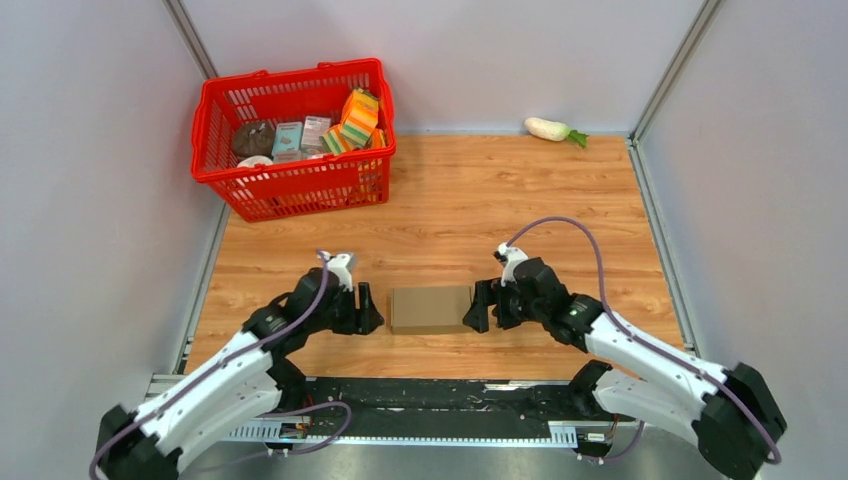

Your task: Fold the paper box

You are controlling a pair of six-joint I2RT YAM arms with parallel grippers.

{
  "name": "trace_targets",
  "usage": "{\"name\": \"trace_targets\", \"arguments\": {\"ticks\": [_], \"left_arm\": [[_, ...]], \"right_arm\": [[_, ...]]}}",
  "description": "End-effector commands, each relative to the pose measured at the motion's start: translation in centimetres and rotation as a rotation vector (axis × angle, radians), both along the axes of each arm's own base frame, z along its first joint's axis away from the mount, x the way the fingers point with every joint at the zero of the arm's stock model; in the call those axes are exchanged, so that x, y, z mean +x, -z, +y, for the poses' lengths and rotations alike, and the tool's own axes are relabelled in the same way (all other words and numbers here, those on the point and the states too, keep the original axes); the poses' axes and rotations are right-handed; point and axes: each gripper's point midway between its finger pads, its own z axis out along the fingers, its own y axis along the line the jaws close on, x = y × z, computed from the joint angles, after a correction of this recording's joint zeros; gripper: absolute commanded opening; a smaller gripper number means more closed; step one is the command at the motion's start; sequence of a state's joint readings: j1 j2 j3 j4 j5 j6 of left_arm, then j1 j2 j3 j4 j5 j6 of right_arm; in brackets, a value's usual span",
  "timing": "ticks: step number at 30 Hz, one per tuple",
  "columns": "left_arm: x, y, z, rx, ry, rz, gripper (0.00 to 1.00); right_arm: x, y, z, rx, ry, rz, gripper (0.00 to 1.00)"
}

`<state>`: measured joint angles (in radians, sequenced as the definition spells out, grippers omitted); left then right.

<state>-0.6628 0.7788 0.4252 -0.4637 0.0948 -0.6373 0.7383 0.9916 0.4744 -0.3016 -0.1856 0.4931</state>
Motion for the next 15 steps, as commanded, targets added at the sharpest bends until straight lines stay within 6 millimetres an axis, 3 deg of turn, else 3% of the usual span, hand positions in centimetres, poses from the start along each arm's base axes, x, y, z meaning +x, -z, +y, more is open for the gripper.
{"name": "trace_targets", "arguments": {"ticks": [1, 5, 6, 9, 11, 12, 14, 15], "left_arm": [[0.2, -6.1, 0.3, -0.138, -0.042, -0.171, 0.72], [0.6, -9.5, -0.6, -0.198, -0.028, -0.202, 0.69], [1.1, -10.7, -1.2, -0.207, -0.018, -0.211, 0.68], [2.2, -13.6, -1.9, -0.233, -0.002, -0.281, 0.68], [2.8, -15.3, -1.9, -0.237, 0.002, -0.338, 0.67], [3.0, -17.4, -1.8, -0.256, 0.003, -0.385, 0.67], [2.8, -20.4, -1.2, -0.268, 0.025, -0.493, 0.68], [2.6, -23.0, -0.8, -0.295, 0.028, -0.565, 0.68]], "right_arm": [[0.1, -4.4, -0.3, 0.077, 0.032, -0.079, 0.91], [1.5, -6.7, -1.5, 0.038, 0.115, -0.124, 0.97], [2.3, -8.2, -1.5, 0.037, 0.137, -0.150, 0.98], [4.0, -9.2, -3.8, -0.068, 0.253, -0.205, 1.00], [4.9, -11.2, -5.2, -0.112, 0.308, -0.262, 1.00], [5.0, -12.3, -5.8, -0.118, 0.328, -0.289, 1.00], [5.4, -16.2, -7.4, -0.124, 0.373, -0.382, 1.00], [5.0, -18.5, -8.2, -0.085, 0.390, -0.441, 1.00]]}}
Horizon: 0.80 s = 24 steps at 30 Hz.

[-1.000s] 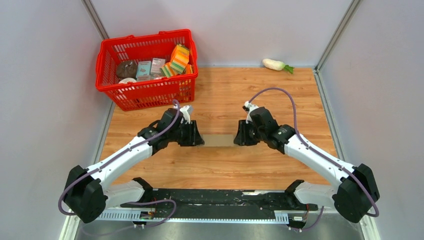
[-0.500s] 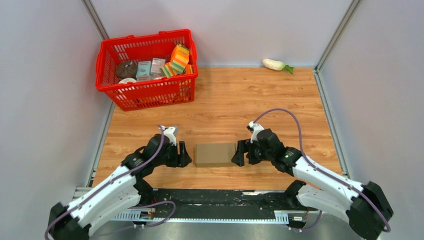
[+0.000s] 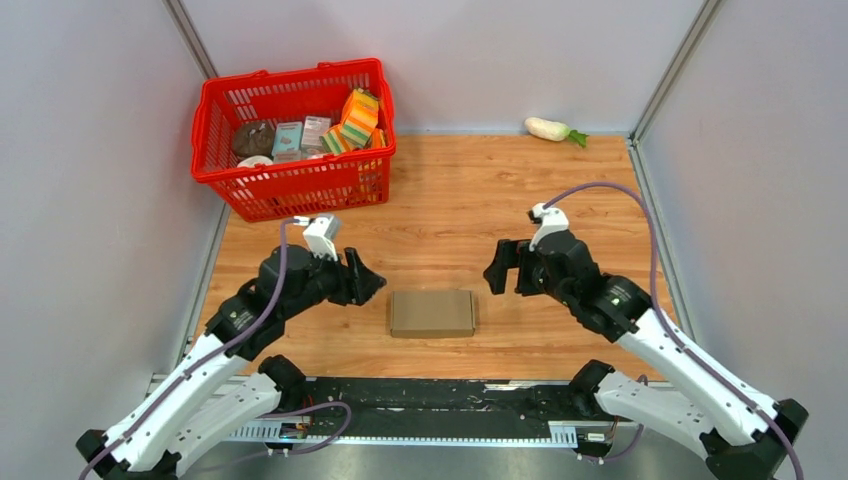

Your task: Fold the paper box

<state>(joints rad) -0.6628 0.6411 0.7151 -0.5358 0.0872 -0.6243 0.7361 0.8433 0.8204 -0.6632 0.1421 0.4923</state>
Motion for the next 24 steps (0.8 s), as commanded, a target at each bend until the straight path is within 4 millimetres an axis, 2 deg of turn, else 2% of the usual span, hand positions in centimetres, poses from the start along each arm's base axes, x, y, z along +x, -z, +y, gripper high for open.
{"name": "trace_targets", "arguments": {"ticks": [1, 3, 5, 6, 10, 13, 18, 21, 22, 24], "left_arm": [[0.3, -10.5, 1.3, -0.079, 0.006, -0.348, 0.68], [-0.8, -15.4, 2.7, -0.122, -0.006, -0.491, 0.69], [-1.7, -18.2, 3.7, -0.117, 0.006, -0.591, 0.70], [-2.5, -20.3, 4.3, -0.138, 0.003, -0.642, 0.70], [-3.9, -23.2, 5.2, -0.146, 0.020, -0.738, 0.70], [-4.2, -23.8, 5.5, -0.155, 0.017, -0.757, 0.70], [-4.3, -24.1, 5.7, -0.151, 0.012, -0.771, 0.70], [-4.3, -24.2, 6.0, -0.142, 0.004, -0.777, 0.70], [-4.3, -24.1, 6.1, -0.134, 0.003, -0.772, 0.70], [-4.4, -24.1, 6.3, -0.131, -0.005, -0.773, 0.70]], "right_arm": [[0.8, -9.0, -5.0, -0.009, 0.152, -0.261, 1.00], [-0.5, -14.7, -7.1, 0.072, 0.171, -0.428, 1.00], [-1.5, -19.0, -8.8, 0.134, 0.190, -0.565, 1.00], [-2.7, -20.8, -10.1, 0.185, 0.208, -0.630, 1.00], [-5.4, -25.3, -13.0, 0.302, 0.245, -0.795, 1.00], [-6.5, -26.2, -14.5, 0.341, 0.277, -0.840, 1.00], [-7.2, -26.4, -15.6, 0.340, 0.299, -0.866, 1.00], [-7.7, -26.6, -15.8, 0.357, 0.286, -0.890, 1.00], [-8.4, -26.8, -14.3, 0.317, 0.162, -0.931, 1.00], [-8.3, -26.3, -14.7, 0.312, 0.190, -0.893, 1.00]]}}
